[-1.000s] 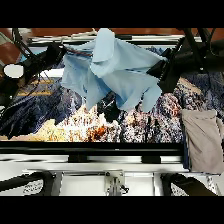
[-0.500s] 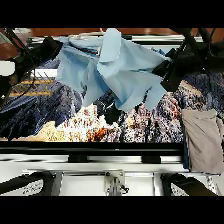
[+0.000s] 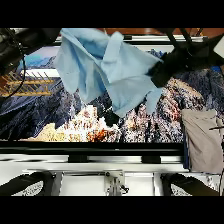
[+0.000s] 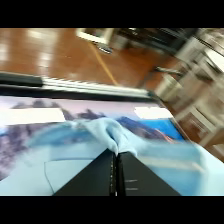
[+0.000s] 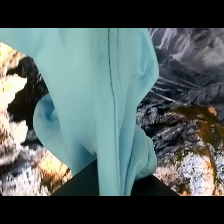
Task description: Fold the shirts.
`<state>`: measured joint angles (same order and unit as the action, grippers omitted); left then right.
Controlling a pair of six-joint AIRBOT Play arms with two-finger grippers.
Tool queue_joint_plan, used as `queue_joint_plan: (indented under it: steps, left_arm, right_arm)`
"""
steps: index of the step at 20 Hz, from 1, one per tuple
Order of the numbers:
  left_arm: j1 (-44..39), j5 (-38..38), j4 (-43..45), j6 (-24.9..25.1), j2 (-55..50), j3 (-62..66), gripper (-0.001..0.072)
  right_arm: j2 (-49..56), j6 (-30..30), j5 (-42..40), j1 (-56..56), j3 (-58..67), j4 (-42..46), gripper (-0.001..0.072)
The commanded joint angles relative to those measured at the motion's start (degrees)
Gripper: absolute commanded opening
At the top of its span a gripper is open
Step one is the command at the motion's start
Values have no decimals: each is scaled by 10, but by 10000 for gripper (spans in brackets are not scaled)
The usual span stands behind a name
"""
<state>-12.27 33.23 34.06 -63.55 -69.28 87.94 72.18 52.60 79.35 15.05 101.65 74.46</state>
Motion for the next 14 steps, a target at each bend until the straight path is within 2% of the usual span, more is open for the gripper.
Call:
queue_joint_plan:
  steps: [1, 3, 7, 8, 10, 11, 14]
  left_arm:
    - [-59, 125, -2, 44, 17, 68, 45]
    - [-64, 187, 9, 43, 25, 82, 45]
    - [-58, 243, 88, 24, 20, 82, 47]
    - [-58, 234, 102, 25, 18, 82, 103]
    - [-48, 181, 111, 35, 20, 82, 520]
    - [-39, 146, 111, 35, 21, 83, 556]
    - [-8, 75, 110, 35, 21, 106, 555]
  right_arm:
    - [13, 154, -142, 5, 1, 6, 61]
    - [12, 188, -187, 5, 10, 7, 61]
    - [7, 201, -163, 5, 52, -44, 60]
    - [-1, 202, -164, 5, 57, -56, 60]
    - [-25, 212, -162, 5, 59, -56, 60]
    - [-37, 228, -159, 5, 59, -49, 60]
    - [-72, 269, -130, 5, 59, -49, 60]
